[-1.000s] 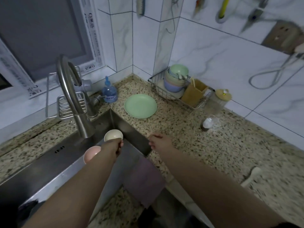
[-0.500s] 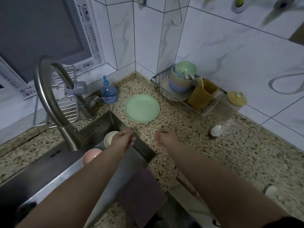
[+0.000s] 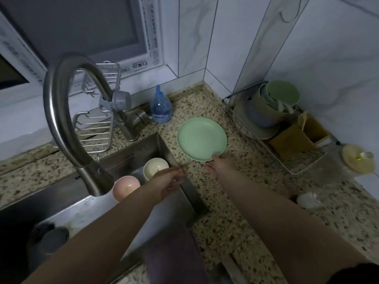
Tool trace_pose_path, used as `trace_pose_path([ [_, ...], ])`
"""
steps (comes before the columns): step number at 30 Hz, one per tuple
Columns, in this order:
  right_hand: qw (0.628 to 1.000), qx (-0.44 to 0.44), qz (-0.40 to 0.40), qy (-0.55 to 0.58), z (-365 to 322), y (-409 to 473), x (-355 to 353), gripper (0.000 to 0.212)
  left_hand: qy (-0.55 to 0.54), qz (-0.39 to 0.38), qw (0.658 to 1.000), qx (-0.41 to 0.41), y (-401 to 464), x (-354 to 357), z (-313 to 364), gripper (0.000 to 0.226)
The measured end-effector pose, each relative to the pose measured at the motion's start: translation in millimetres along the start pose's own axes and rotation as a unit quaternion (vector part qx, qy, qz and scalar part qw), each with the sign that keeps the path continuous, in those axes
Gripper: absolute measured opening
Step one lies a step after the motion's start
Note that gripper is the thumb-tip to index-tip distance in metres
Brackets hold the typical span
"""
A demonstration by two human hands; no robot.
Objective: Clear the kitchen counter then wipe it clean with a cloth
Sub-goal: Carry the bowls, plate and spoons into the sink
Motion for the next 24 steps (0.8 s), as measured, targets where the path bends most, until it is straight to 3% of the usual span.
trace_pose_path([
  [7,0.999,-0.003,0.039,-0.024,-3,22,1,0.045,-0.024,0.023,0.999,-0.009,7,-25,2,0.007],
  [11,0.999,-0.01,0.043,0.006,-5,18,10,0.048,-0.02,0.045,0.999,-0.002,7,-45,5,0.013],
  [13,0.999,-0.03,0.031,-0.006,-4,8,18,0.047,-0.01,0.061,0.998,0.0,6,-58,3,0.026],
  [15,0.998,-0.045,0.005,-0.04,0,0,28,0.048,-0.011,0.082,0.997,-0.001,5,-71,0,0.03],
  [19,0.988,-0.042,-0.079,-0.126,11,-24,59,0.035,-0.072,0.117,0.99,-0.012,-4,-93,-4,0.002],
  [24,0.953,-0.073,-0.163,-0.244,34,-55,97,0.016,-0.15,0.216,0.965,0.024,-13,-141,-19,0.027],
])
Point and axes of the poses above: each hand's wrist, its own y-axis towards the middle knuckle, its own x-axis out of the palm, z = x × y, the point moved 3 cm from there along y, towards the middle knuckle, and after that the axes turned 6 degrees about x, right-handed, at the moved point
